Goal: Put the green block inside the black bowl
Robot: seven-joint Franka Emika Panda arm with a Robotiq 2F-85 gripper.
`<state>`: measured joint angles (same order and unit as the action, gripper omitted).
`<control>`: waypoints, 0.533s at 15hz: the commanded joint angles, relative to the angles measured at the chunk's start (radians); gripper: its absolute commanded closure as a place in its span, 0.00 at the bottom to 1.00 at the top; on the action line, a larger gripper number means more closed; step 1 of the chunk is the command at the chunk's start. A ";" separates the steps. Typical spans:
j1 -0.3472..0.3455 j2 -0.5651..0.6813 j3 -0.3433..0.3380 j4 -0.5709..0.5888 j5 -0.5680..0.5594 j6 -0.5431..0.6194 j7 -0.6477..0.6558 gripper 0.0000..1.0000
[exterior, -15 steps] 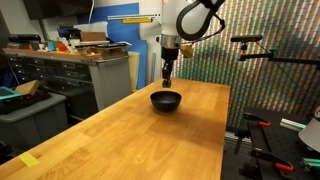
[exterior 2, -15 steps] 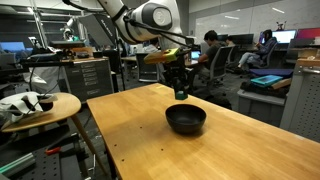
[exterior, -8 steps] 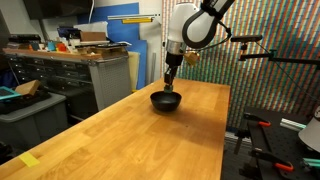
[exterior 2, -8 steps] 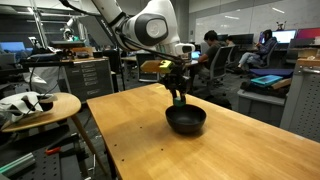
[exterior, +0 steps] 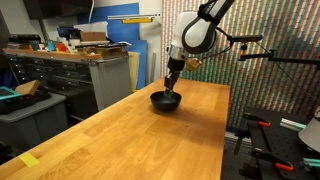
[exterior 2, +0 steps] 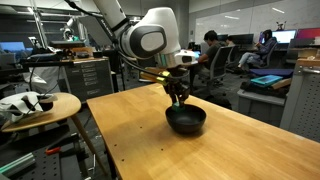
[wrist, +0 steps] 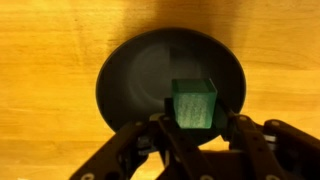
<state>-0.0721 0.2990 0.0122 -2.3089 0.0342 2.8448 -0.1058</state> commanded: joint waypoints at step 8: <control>-0.085 0.138 0.063 0.100 0.081 0.021 -0.085 0.79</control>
<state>-0.1304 0.3977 0.0567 -2.2615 0.1012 2.8585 -0.1606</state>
